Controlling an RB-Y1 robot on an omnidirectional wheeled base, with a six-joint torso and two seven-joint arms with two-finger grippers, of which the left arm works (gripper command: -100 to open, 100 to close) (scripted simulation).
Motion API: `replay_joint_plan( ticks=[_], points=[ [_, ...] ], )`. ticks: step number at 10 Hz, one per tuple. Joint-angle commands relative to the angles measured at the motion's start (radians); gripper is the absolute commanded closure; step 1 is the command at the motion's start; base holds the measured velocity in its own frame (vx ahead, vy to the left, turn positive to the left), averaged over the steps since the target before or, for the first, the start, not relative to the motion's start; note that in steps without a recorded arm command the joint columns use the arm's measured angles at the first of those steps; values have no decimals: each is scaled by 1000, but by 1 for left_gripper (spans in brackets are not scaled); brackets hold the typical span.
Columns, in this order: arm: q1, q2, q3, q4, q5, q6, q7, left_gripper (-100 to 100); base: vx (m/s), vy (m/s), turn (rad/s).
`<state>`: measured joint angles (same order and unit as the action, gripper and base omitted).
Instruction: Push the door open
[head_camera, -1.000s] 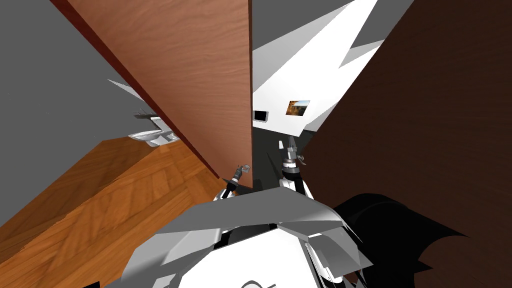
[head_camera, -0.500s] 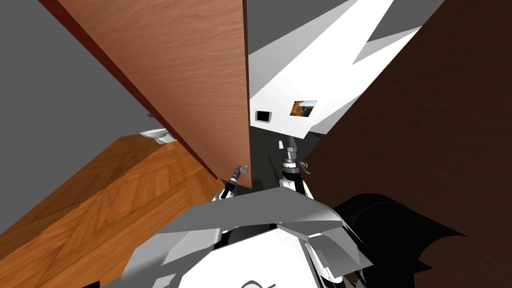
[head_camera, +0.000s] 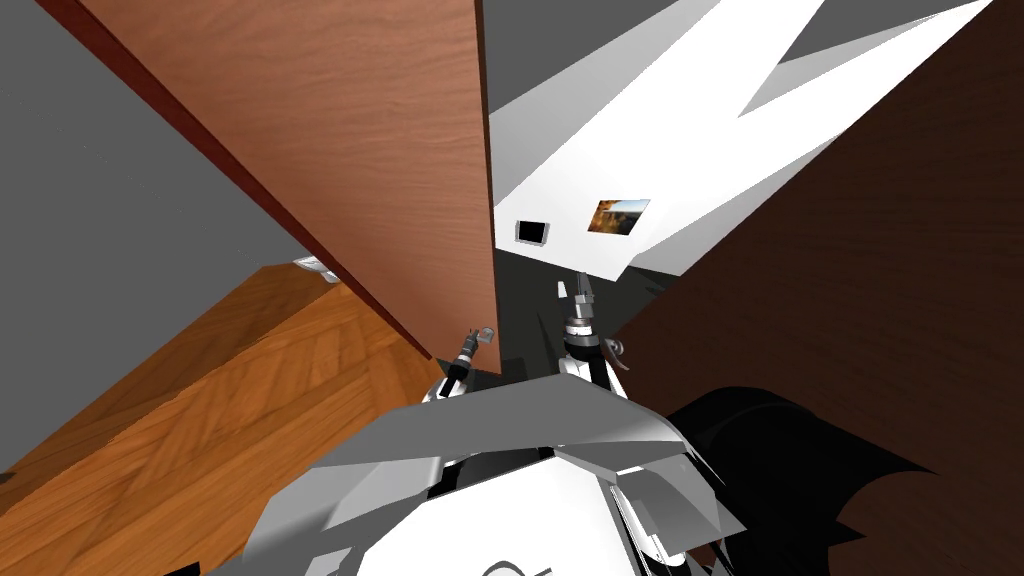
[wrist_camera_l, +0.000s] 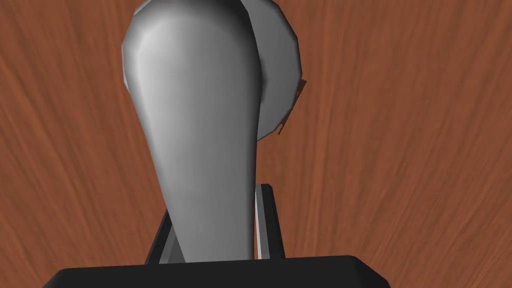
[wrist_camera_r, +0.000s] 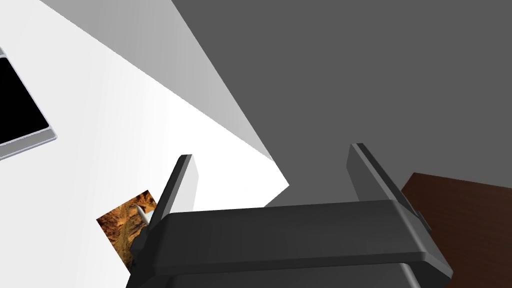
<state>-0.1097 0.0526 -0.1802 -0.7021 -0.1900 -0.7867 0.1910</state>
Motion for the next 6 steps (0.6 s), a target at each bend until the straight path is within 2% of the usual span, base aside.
replay_joint_plan(
  ticks=[1, 3, 4, 6],
  points=[
    [0, -7, 9, -5, 1, 1, 0, 100, 112, -166, 95],
    [1, -12, 19, -5, 2, 2, -1, 100, 117, -150, 82],
    [8, 2, 22, -13, 4, 8, 2, 100, 56, -44, 36],
    [6, 15, 49, -13, 18, 9, -9, 100, 201, -78, 55]
  ],
)
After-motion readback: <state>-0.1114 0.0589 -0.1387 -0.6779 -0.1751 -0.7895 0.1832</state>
